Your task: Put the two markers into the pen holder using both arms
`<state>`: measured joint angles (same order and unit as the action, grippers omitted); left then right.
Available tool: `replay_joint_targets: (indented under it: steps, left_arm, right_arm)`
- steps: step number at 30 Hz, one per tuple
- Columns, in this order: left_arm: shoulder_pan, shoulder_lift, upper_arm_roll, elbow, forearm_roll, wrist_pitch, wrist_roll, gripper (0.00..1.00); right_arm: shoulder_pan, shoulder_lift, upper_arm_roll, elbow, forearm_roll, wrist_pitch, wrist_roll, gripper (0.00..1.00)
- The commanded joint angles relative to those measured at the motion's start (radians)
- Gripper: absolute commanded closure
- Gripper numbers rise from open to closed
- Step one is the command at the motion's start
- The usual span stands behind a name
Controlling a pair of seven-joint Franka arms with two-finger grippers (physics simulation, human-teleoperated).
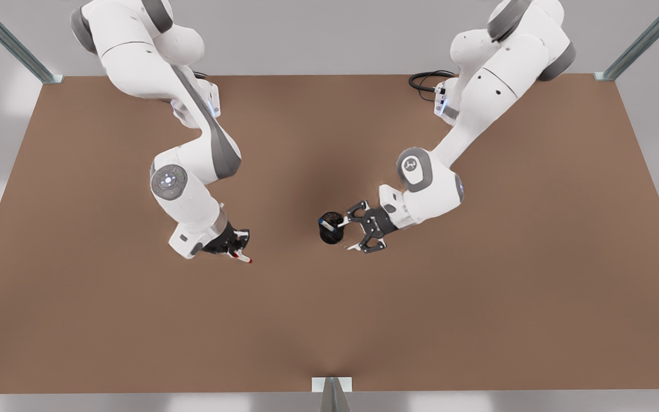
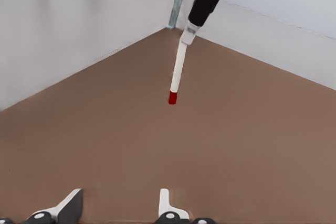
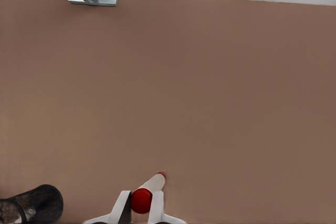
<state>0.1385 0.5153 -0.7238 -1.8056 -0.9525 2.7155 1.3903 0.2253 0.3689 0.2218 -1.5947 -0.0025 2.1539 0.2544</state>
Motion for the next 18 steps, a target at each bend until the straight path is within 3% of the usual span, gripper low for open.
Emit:
replay_joint_targets:
  steps: [1,2,3,4,5,7,11,18]
  left_arm:
    - [0.153,-0.034,0.034,0.081,0.349,-0.471,-0.891,0.0]
    - [0.178,-0.029,0.032,0.27,0.72,-0.808,-1.166,0.0]
    - [0.179,-0.029,0.04,0.445,0.917,-1.156,-1.26,0.0]
    - [0.179,-0.037,0.04,0.514,1.092,-1.355,-1.307,0.0]
    - [0.178,-0.076,0.038,0.517,1.205,-1.425,-1.317,0.0]
    - [0.222,-0.146,0.04,0.52,1.235,-1.419,-1.376,0.0]
    - [0.193,-0.138,0.049,0.577,1.341,-1.329,-1.666,0.0]
    - [0.205,-0.098,0.05,0.575,1.305,-1.217,-1.769,0.0]
  right_arm:
    - [0.04,-0.001,0.002,0.021,-0.013,-0.039,0.201,0.78]
    - [0.095,-0.002,0.001,0.041,-0.023,-0.04,0.27,0.78]
    - [0.144,-0.001,0.001,0.056,-0.096,-0.042,0.367,0.78]
    - [0.172,0.007,0.001,0.097,-0.097,-0.088,0.382,0.78]
    - [0.2,0.025,0.002,0.16,-0.096,-0.126,0.387,0.77]
    - [0.255,0.027,0.001,0.163,-0.099,-0.12,0.428,0.77]
    - [0.302,0.079,0.001,0.223,-0.091,-0.117,0.483,0.77]
    - [0.355,0.125,0.022,0.237,-0.071,-0.108,0.552,0.76]
